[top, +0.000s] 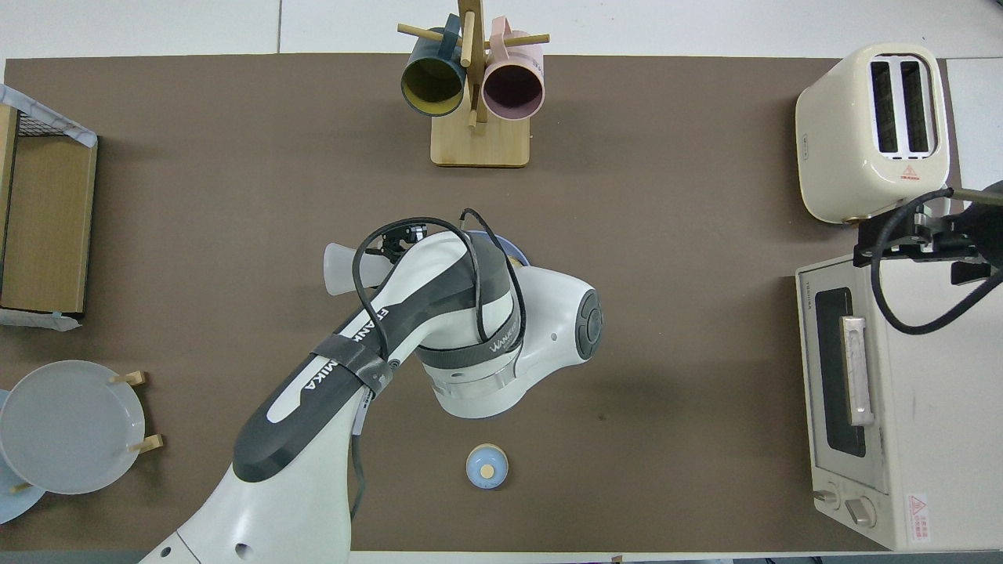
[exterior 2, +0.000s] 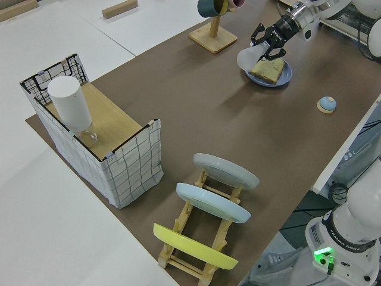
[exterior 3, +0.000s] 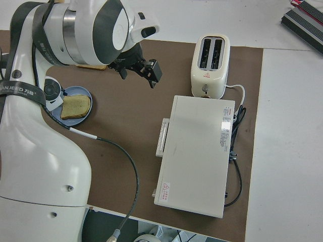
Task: Put bread on plate and add seasoning
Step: 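Move the bottle over the toast and tilt it with the left gripper, then shake the tilted bottle over the toast with the left gripper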
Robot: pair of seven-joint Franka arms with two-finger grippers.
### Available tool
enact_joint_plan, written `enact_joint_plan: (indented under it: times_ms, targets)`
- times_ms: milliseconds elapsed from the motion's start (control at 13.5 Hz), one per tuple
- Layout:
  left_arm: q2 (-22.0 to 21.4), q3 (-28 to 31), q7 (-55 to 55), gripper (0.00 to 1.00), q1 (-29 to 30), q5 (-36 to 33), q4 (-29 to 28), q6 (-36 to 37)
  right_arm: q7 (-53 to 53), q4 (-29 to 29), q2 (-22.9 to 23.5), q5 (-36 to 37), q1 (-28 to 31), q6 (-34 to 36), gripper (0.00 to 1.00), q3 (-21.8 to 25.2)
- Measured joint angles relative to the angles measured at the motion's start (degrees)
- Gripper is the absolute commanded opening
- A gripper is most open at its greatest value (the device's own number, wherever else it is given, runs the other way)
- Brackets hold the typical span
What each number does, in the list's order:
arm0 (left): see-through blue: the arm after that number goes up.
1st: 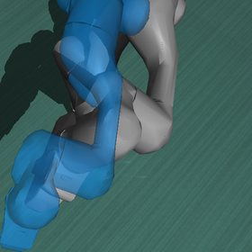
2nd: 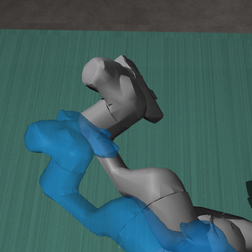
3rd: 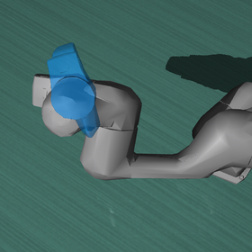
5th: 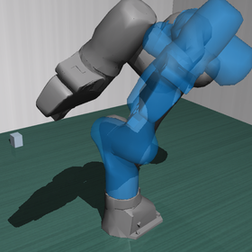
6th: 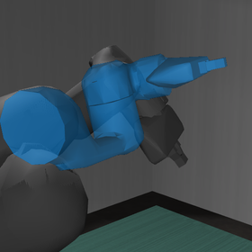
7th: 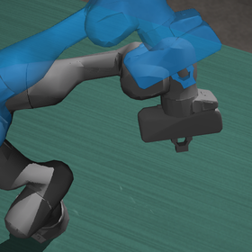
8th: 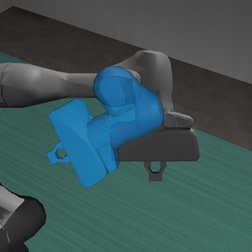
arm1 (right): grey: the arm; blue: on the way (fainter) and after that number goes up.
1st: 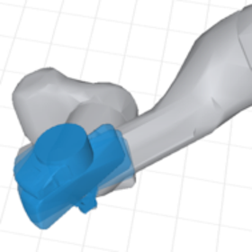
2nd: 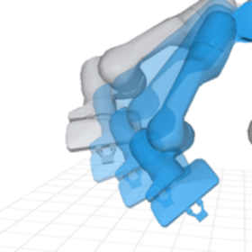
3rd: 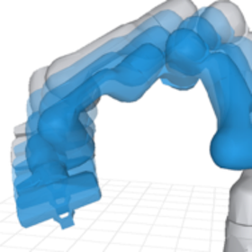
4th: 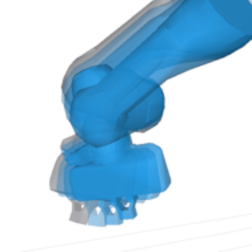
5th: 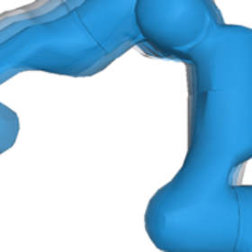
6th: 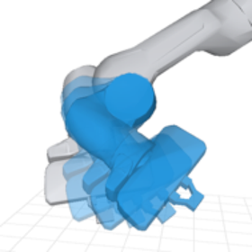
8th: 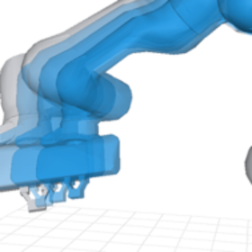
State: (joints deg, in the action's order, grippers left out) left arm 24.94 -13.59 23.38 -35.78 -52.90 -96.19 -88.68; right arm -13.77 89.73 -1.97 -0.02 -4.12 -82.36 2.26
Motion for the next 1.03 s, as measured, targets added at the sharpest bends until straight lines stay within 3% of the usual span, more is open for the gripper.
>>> enact_joint_plan:
  times_ms: [296,443,813,1034]
  targets:
    - [0.4,-0.1,0.5,0.00,-0.7,-6.4,-1.3,4.4,0.2,-0.4,-0.2,0.0,3.0,2.1,1.00,-3.2]
    - [3.4,-0.2,0.5,0.00,-2.8,-10.7,-1.9,7.7,0.7,-0.4,-0.3,0.1,4.1,1.3,1.00,-3.5]
    - [10.0,-0.1,0.2,0.00,-4.5,-23.0,-2.5,14.1,2.1,1.2,-0.2,0.1,6.3,-1.9,1.00,-2.7]
    - [10.8,-0.2,0.2,0.00,-5.0,-24.9,-2.1,14.3,4.3,2.8,0.0,-0.5,6.4,-3.1,1.00,-0.7]
